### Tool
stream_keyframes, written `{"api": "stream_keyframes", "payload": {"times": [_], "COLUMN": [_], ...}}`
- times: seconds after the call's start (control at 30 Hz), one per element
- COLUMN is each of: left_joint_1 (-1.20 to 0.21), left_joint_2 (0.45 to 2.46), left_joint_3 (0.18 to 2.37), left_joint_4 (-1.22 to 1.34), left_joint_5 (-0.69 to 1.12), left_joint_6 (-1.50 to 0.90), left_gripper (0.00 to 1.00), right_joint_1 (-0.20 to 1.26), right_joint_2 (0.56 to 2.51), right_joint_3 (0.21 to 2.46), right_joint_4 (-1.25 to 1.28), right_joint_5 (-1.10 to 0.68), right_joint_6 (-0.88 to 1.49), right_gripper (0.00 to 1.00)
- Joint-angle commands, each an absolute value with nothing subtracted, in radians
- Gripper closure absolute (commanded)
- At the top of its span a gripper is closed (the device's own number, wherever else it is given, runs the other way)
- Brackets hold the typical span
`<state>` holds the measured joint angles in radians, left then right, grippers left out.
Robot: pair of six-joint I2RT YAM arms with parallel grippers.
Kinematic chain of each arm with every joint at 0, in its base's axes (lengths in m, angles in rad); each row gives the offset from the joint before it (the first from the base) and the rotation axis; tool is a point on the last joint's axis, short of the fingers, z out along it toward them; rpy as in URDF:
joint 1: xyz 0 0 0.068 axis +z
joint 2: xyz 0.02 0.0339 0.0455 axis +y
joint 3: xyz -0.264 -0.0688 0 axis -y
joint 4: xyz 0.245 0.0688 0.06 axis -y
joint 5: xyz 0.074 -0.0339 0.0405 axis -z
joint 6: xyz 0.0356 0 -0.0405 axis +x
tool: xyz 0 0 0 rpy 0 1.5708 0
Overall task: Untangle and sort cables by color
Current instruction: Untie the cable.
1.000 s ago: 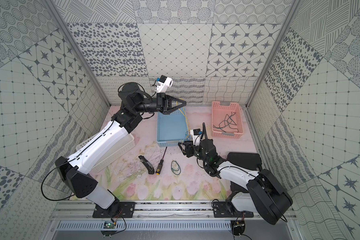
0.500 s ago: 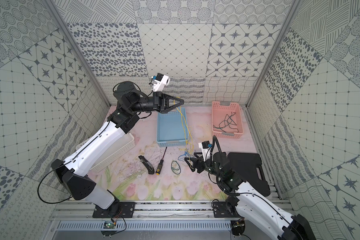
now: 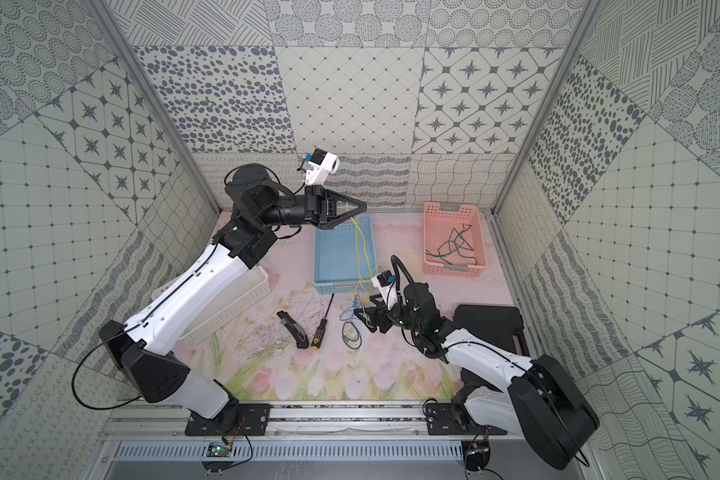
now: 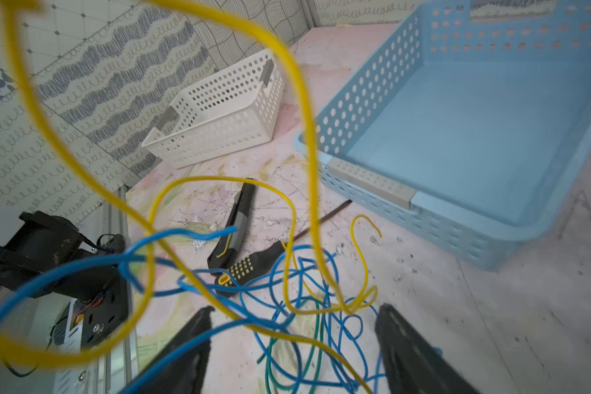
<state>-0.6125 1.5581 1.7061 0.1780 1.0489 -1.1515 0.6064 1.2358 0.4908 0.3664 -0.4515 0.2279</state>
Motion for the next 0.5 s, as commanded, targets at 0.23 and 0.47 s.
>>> {"api": "stream_keyframes", "payload": {"times": [0.23, 0.47], "left_joint_1": [-0.598, -0.543], "left_joint_2": [1.536, 1.518], "left_joint_3": [1.743, 1.855], "left_joint_4": [0.376, 0.371], "left_joint_5": [1.076, 1.026], "left_joint_6": [-1.243, -1.276], "left_gripper": [1.0, 1.0], "right_joint_1": [0.604, 0.56], "right_joint_2": [1.245, 1.167], "right_joint_3": [0.395, 0.362], "right_joint_4": [0.515, 0.314], "right_joint_5": [-0.298, -0.133], "right_joint_6": [0.338, 0.334], "right_gripper": [1.0, 1.0]}}
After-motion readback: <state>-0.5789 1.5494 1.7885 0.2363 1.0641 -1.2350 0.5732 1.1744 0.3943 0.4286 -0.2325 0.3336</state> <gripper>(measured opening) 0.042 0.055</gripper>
